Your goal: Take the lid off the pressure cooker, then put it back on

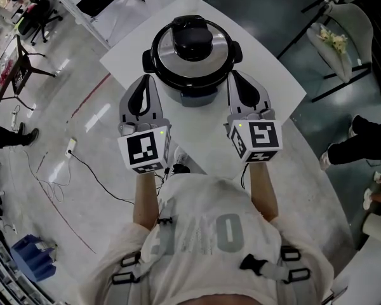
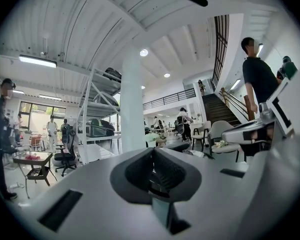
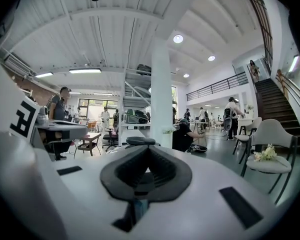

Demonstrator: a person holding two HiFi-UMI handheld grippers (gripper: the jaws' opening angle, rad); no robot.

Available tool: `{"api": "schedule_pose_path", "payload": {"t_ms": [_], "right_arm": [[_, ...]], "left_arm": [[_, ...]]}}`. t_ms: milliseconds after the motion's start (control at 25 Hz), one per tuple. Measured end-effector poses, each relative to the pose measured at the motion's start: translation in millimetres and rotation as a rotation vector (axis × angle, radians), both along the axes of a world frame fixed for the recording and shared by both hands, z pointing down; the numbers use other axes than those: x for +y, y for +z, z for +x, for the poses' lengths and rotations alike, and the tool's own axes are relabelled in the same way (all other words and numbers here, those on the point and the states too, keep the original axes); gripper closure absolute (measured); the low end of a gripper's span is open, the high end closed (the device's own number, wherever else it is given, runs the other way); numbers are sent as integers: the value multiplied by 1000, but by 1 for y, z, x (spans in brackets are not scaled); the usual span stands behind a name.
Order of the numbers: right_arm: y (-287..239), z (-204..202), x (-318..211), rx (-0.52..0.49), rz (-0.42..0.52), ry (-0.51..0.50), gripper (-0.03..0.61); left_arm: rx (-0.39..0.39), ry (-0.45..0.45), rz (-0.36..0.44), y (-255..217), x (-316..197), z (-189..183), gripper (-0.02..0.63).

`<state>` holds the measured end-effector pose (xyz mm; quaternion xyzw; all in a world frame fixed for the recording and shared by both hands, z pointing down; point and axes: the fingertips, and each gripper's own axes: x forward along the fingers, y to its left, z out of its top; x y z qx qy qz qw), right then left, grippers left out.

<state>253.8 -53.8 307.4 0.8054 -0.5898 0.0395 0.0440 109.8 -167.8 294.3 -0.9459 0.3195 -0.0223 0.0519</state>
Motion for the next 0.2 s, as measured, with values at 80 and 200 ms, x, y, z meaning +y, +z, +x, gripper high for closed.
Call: {"api": "schedule_pose_path", "payload": {"t_ms": [80,200], "right_arm": [[-2,1,-1,1,1,1,569],[-2,2,-2,1,1,1,569]], "left_arm": [[0,0,3,-1,-1,0,595],[0,2,5,-2,-3,1,595]]}}
